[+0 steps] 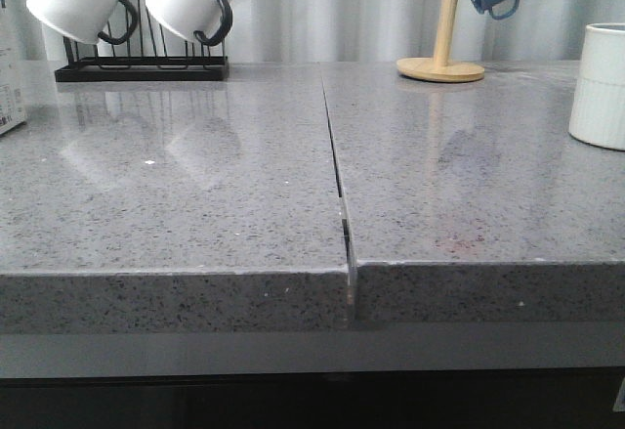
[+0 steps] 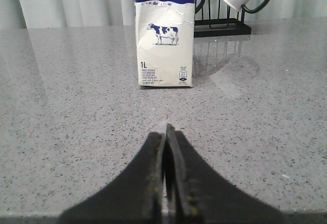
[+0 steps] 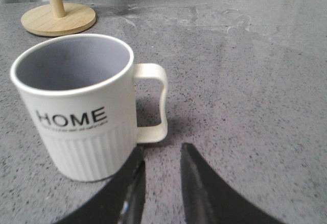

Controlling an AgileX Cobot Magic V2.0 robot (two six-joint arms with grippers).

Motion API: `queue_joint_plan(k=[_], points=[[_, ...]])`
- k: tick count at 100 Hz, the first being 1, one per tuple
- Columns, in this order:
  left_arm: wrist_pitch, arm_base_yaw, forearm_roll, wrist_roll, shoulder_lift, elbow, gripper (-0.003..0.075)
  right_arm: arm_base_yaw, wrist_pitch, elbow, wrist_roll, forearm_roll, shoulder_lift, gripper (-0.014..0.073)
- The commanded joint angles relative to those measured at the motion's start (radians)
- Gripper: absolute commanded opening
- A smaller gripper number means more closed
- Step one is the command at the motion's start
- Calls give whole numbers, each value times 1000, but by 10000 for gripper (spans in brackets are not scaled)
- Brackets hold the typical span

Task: Place milk next to cup
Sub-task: 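Grasp the white HOME mug by its handle with the right gripper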

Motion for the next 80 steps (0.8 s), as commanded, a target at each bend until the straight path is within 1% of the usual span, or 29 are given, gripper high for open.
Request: queue_joint_plan(k=[1, 69, 74, 80], points=[[-76, 0, -7, -10, -31, 42, -20, -5, -120, -57, -7, -9, 48, 205], [-76, 0, -7, -10, -31, 42, -20, -5, -195, -295, -7, -9, 419, 204], [-76, 0, -7, -10, -31, 42, -20, -5, -207, -314, -7, -9, 438, 197], [-76, 0, -7, -10, -31, 42, -20, -5, -210, -333, -7, -9, 463, 157]])
